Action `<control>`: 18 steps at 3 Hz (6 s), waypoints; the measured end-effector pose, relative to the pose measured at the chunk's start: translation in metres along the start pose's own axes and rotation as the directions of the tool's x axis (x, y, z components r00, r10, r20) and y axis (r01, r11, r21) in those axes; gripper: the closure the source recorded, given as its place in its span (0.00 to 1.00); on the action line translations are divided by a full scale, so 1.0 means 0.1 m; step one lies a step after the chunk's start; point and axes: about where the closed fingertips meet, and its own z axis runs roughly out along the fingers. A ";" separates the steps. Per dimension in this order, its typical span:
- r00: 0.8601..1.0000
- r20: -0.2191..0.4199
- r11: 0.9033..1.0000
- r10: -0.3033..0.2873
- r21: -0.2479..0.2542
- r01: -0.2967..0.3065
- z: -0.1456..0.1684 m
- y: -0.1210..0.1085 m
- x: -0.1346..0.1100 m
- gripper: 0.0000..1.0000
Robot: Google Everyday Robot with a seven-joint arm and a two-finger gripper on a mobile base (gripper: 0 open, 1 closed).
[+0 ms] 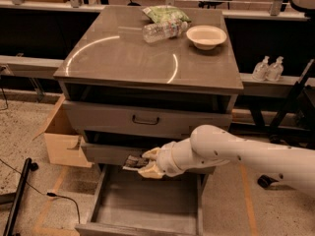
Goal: Place rxbar chocolate into bottom drawer
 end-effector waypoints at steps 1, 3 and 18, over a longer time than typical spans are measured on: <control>0.995 -0.057 0.994 -0.079 -0.085 0.074 0.30 0.07 0.47 1.00; 0.994 -0.057 0.991 -0.089 -0.103 0.083 0.50 0.04 0.80 1.00; 0.996 -0.019 0.983 -0.085 0.159 0.087 2.15 -0.58 3.28 0.58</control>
Offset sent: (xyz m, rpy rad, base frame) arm -0.0077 -0.0058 -0.0454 -0.0480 0.0090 0.0969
